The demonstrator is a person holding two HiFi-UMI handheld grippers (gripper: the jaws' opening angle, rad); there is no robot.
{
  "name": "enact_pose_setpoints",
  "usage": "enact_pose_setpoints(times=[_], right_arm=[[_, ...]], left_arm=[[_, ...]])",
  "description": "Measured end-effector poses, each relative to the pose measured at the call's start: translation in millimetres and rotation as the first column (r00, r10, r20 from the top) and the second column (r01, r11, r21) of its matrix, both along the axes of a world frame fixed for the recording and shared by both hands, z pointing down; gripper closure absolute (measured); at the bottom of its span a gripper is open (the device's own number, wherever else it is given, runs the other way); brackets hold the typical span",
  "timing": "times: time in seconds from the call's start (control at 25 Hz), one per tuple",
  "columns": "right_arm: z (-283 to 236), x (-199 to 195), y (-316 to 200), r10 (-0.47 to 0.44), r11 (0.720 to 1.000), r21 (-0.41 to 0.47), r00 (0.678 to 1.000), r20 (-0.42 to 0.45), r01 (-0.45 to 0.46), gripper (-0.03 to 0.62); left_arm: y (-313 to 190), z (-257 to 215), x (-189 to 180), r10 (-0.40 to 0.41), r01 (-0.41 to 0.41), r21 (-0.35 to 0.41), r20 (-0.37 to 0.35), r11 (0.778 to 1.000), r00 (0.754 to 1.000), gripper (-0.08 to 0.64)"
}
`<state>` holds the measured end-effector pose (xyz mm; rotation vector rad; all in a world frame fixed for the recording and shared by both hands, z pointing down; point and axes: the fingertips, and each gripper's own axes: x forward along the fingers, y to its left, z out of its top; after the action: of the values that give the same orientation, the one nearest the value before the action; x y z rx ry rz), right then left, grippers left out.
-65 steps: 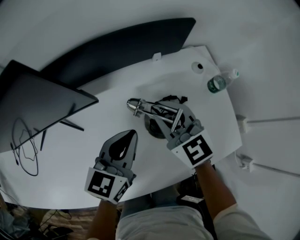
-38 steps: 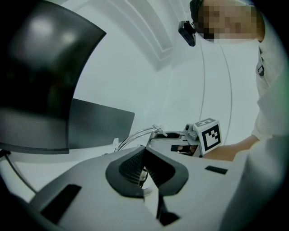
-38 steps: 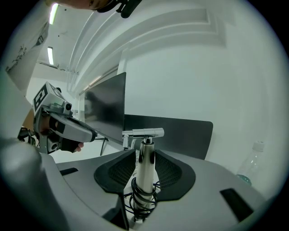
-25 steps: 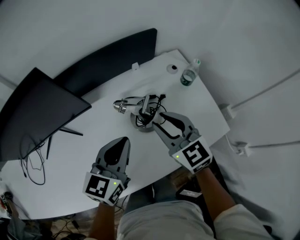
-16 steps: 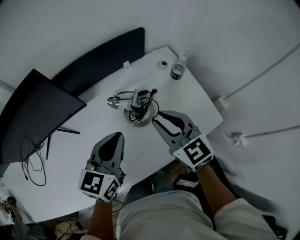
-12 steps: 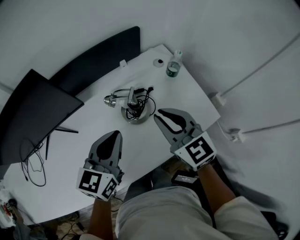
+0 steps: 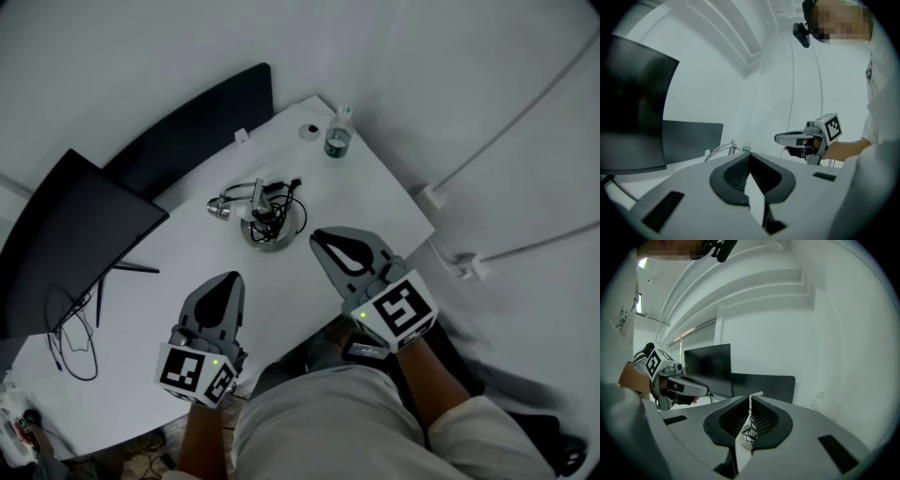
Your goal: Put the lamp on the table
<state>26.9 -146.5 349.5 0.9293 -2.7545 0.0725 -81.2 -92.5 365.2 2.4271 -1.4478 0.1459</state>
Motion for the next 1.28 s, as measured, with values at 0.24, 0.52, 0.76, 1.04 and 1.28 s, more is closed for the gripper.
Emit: enact_pose_setpoints(times=[0.24, 0.52, 0.76, 1.04, 1.28], right_arm=[[-7.6, -2.2, 16.4, -0.028, 0.999, -0.029, 1.0, 0.006, 0.028, 0.561], [-12.2, -5.3, 24.0, -0.042, 0.996, -0.072, 0.999, 0.008, 0.043, 0.561], [-15.4, -10.5, 24.1, -0.065, 0.994, -0.084, 0.998, 0.011, 0.065, 0.561], [-13.6, -10.7, 22.9, -0.067, 0.994, -0.089, 0.998, 0.006, 0.067, 0.563], [-10.8, -10.4, 22.9, -0.075, 0.993, -0.091, 0.997, 0.006, 0.075, 0.563]], left_arm=[[9.2, -0.1, -1.3, 0.009, -0.009, -0.012, 0.01, 1.0, 1.0, 0.558], [8.1, -5.2, 6.8, 0.048, -0.048, -0.005, 0.021, 0.999, 0.999, 0.558], [4.4, -12.9, 7.8, 0.05, -0.05, 0.007, 0.019, 0.999, 0.999, 0.558], [4.4, -13.1, 9.5, 0.057, -0.057, 0.006, 0.025, 0.998, 0.998, 0.558], [6.1, -11.8, 9.1, 0.061, -0.062, 0.007, 0.032, 0.998, 0.998, 0.558]])
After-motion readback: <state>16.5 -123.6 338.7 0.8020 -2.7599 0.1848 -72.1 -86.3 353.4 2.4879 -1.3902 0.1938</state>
